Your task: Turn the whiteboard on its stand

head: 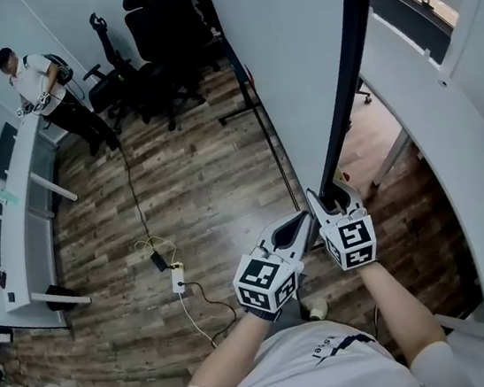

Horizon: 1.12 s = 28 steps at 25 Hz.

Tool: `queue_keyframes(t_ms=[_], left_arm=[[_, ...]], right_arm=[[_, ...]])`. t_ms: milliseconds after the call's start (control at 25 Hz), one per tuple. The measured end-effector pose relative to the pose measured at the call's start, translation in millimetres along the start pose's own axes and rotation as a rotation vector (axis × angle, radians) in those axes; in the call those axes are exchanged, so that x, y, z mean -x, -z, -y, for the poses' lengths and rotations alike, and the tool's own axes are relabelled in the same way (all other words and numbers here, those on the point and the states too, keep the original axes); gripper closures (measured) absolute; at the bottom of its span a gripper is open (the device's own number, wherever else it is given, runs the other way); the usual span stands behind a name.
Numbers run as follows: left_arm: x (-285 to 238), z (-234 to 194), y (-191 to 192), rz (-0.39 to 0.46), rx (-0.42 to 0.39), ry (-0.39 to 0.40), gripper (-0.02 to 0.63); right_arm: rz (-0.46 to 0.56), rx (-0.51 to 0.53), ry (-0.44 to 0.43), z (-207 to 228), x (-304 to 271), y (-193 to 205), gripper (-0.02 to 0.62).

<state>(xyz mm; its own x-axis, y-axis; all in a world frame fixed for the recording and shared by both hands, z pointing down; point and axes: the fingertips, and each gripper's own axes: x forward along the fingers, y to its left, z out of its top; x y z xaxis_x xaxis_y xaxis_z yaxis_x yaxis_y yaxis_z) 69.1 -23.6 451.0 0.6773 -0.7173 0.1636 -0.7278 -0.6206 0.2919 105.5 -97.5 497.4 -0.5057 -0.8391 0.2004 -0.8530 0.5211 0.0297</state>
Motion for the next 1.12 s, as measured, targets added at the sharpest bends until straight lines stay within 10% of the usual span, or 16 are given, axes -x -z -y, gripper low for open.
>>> queue_keyframes(t_ms=[720, 1120], left_arm=[[13, 47, 2, 0.012, -0.019, 0.026, 0.594], [8, 69, -3, 0.025, -0.037, 0.049, 0.594]], right_arm=[[-0.035, -0.041, -0.032, -10, 79, -12, 0.416], [0.000, -0.152, -0.063, -4, 109, -30, 0.557]])
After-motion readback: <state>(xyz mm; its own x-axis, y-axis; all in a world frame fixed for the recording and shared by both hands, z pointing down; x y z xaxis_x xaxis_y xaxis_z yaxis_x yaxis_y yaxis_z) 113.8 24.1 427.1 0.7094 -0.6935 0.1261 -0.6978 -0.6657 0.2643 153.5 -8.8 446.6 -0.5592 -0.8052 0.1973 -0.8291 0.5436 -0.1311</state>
